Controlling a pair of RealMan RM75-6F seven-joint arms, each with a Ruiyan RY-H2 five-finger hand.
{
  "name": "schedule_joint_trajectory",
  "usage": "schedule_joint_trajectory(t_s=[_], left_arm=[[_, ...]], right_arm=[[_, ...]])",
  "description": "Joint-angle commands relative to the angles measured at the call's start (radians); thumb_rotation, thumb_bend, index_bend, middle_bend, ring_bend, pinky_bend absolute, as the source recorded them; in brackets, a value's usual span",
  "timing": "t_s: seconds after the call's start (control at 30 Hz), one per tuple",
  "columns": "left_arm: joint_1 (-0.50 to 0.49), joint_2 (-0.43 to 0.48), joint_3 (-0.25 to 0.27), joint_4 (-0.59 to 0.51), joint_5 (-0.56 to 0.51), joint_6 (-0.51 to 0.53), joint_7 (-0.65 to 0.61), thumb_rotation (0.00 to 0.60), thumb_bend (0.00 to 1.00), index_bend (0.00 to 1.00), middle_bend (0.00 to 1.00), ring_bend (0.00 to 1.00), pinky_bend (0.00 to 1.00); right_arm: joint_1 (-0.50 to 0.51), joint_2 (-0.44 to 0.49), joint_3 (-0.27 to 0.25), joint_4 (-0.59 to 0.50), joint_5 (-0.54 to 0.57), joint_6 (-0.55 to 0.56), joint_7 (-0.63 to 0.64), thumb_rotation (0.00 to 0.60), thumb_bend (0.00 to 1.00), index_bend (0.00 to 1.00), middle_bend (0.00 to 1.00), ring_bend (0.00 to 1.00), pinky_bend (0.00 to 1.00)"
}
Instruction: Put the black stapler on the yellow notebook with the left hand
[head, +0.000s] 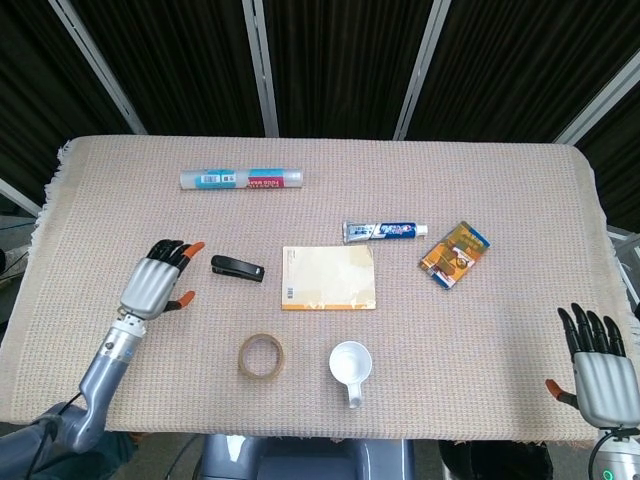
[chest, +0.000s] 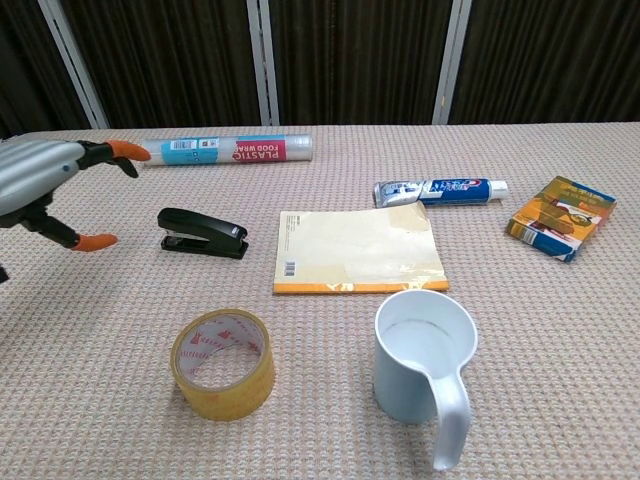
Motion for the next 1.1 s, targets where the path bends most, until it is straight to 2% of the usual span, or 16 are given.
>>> schedule_joint_trajectory(t_s=[0.03, 0.3, 0.5, 0.63, 0.8, 0.97, 1.1], left_arm=[[-0.052, -0.046, -0.018, 0.039, -0.026, -0.054, 0.031, 0.600, 0.24, 0.14, 0.21, 0.14, 0.15], [-0.133, -0.105, -0.058, 0.087, -0.114, -0.172, 0.076, 0.600, 0.24, 0.15, 0.22, 0.14, 0.15], [-0.203, -0.162, -0.073, 0.162, -0.156, -0.253, 0.069, 0.600, 0.24, 0.15, 0.22, 0.15, 0.15], [-0.229, -0.189, -0.079, 0.195, -0.179, -0.283, 0.044, 0.600, 0.25, 0.19, 0.25, 0.17, 0.16], [-0.248, -0.206, -0.078, 0.213, -0.201, -0.313, 0.018, 0.600, 0.29, 0.31, 0.34, 0.24, 0.20], [-0.260, -0.224, -0.075, 0.231, -0.215, -0.319, 0.009, 0.600, 0.37, 0.48, 0.44, 0.32, 0.34], [-0.264, -0.227, -0.072, 0.230, -0.220, -0.315, -0.001, 0.600, 0.40, 0.57, 0.52, 0.40, 0.42]], right_arm=[[0.002, 0.005, 0.006, 0.001, 0.008, -0.004, 0.012, 0.600, 0.06, 0.00, 0.00, 0.00, 0.00], [0.013, 0.018, 0.018, 0.005, 0.028, -0.024, 0.042, 0.600, 0.06, 0.00, 0.00, 0.00, 0.00], [0.023, 0.029, 0.033, 0.008, 0.054, -0.041, 0.063, 0.600, 0.06, 0.00, 0.00, 0.00, 0.00], [0.020, 0.034, 0.030, 0.005, 0.047, -0.035, 0.071, 0.600, 0.06, 0.00, 0.00, 0.00, 0.00], [0.013, 0.038, 0.024, 0.003, 0.031, -0.021, 0.080, 0.600, 0.06, 0.00, 0.00, 0.00, 0.00], [0.011, 0.040, 0.022, 0.003, 0.026, -0.016, 0.085, 0.600, 0.06, 0.00, 0.00, 0.00, 0.00], [0.014, 0.039, 0.024, 0.003, 0.030, -0.020, 0.080, 0.600, 0.06, 0.00, 0.00, 0.00, 0.00]])
